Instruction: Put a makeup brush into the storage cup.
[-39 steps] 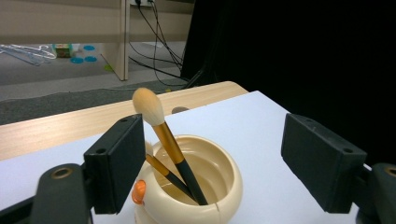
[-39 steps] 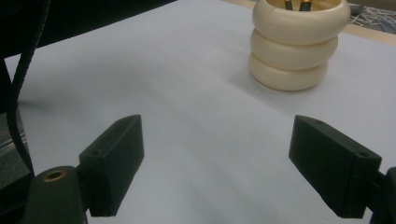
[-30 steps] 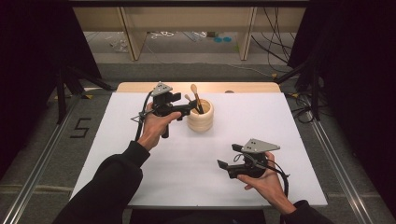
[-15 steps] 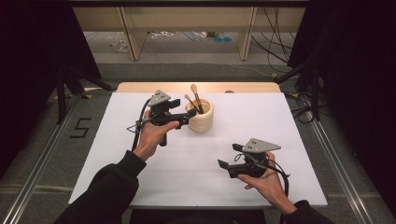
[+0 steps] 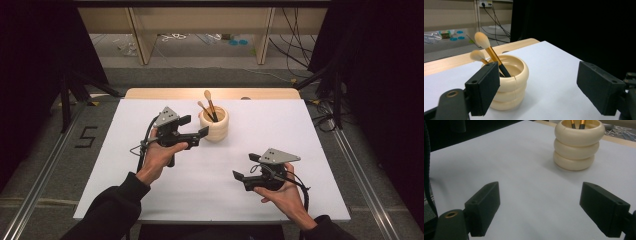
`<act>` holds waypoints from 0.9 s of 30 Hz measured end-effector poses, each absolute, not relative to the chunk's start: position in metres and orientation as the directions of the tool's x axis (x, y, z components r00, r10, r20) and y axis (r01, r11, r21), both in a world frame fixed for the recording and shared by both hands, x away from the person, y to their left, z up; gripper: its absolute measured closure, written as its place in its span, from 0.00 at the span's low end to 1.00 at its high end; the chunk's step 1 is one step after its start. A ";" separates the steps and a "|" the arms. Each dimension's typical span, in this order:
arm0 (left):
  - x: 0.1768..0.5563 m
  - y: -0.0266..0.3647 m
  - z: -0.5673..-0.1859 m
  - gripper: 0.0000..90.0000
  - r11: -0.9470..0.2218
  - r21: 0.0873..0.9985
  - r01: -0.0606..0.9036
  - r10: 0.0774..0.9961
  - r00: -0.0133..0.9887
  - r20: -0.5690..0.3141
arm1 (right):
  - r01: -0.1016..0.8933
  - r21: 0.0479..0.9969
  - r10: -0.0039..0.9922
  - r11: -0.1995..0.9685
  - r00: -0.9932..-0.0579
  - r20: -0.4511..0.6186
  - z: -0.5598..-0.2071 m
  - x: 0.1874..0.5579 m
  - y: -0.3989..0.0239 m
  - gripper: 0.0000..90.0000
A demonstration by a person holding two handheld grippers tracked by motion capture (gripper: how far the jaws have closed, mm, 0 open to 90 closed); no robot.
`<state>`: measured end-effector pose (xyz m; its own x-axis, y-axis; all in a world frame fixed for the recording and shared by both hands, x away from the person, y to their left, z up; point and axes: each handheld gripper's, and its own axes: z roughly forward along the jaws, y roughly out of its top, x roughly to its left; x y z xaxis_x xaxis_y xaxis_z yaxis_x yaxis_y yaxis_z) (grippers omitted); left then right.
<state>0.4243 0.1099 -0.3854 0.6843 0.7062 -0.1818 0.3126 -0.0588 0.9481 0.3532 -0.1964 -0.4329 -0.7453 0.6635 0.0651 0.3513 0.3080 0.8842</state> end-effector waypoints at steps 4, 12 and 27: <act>0.416 0.114 -0.391 0.20 -0.065 0.945 0.319 0.703 0.687 -0.183 | 0.351 0.884 0.668 0.310 -0.741 0.060 -0.432 0.352 -0.197 0.19; 0.399 0.119 -0.399 0.20 -0.073 0.951 0.301 0.688 0.705 -0.171 | 0.348 0.885 0.667 0.308 -0.743 0.060 -0.432 0.351 -0.196 0.19; 0.367 0.135 -0.419 0.18 -0.130 0.949 0.287 0.674 0.728 -0.128 | 0.352 0.895 0.673 0.275 -0.735 0.083 -0.431 0.351 -0.197 0.19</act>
